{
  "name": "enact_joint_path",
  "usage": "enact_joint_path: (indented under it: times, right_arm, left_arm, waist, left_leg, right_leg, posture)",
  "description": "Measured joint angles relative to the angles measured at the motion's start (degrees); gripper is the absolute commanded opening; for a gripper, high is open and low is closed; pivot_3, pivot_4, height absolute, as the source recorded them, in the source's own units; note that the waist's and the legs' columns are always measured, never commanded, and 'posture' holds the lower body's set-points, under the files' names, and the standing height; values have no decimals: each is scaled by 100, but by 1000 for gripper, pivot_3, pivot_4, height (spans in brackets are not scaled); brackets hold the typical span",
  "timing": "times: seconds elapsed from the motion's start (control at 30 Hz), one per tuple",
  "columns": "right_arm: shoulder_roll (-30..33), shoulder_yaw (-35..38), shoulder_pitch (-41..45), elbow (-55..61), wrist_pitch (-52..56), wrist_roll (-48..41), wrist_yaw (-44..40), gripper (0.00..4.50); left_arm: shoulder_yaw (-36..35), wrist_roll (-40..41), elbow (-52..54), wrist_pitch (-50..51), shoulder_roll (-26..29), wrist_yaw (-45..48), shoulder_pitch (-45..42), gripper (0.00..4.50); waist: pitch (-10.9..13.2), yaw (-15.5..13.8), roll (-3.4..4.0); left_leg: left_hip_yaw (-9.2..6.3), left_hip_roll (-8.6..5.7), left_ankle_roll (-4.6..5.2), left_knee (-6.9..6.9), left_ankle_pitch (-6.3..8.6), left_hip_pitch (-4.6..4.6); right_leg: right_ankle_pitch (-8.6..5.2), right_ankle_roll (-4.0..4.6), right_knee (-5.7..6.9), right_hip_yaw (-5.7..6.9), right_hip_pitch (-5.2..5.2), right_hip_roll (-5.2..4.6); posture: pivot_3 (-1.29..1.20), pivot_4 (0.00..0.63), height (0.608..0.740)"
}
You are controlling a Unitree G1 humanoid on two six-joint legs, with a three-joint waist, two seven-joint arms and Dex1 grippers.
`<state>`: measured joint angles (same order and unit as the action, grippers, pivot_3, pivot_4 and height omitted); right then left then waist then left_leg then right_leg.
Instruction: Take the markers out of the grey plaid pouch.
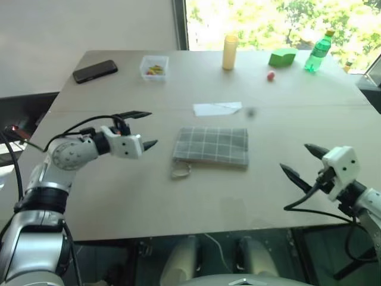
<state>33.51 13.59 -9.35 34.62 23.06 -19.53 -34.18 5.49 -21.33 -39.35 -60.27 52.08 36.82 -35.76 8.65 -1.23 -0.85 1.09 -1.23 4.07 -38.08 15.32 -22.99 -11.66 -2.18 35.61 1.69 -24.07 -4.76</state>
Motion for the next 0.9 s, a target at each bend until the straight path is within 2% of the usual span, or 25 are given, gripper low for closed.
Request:
enact_joint_path:
  times: [0.13, 0.27, 0.33, 0.43, 0.6, 0.9]
  right_arm:
    - [-83, -168, 119, -153, -64, 140, 109, 4500]
    - [-103, -201, 128, -159, -98, 193, 164, 4500]
    - [-134, -201, 113, -158, -107, 242, 217, 4500]
    - [-151, -196, 73, -150, -108, 259, 255, 4500]
    - [-203, -188, -15, -58, -107, 262, 344, 4500]
    - [-239, -189, -14, 22, -97, 277, 489, 4500]
  left_arm:
    - [800, -1432, -1114, -1111, 15, -1319, -693, 4452]
    - [1439, -2608, -1437, -1452, 3, -2677, -1044, 4452]
    - [1897, -3370, -1538, -1512, 2, -3788, -1325, 4452]
    - [2463, -4258, -1592, -1495, 1, -4994, -1733, 4452]
    - [3801, -5816, -1801, -1110, -240, -7355, -2474, 4452]
    - [5593, -7211, -2459, -136, -948, -10443, -3146, 4452]
  waist:
    - [0, 13, 0]
    - [0, 15, -2]
    - [0, 4, -3]
    - [2, -14, -10]
    - [3, -25, -14]
    - [0, -43, -21]
  left_leg:
    - [8, -11, 31, -2, 1, -12]
    - [6, -16, 16, -20, -10, -37]
    - [3, -20, 19, -25, -9, -40]
    - [2, -22, 39, -34, 1, -41]
    - [5, -24, 40, -39, 1, -34]
    - [4, -27, 23, -42, -9, -34]
  right_leg:
    - [11, -21, -1, 3, -9, 0]
    - [11, -26, 2, 34, -20, 12]
    - [15, -35, 3, 41, -18, 33]
    - [18, -44, 9, 42, -15, 38]
    - [20, -52, 18, 39, -9, 41]
    - [16, -58, 22, 39, -8, 41]
  posture:
    - [0, 150, 740]
    - [0, 150, 740]
    - [0, 150, 740]
    - [0, 150, 740]
    - [0, 150, 740]
    - [0, 150, 740]
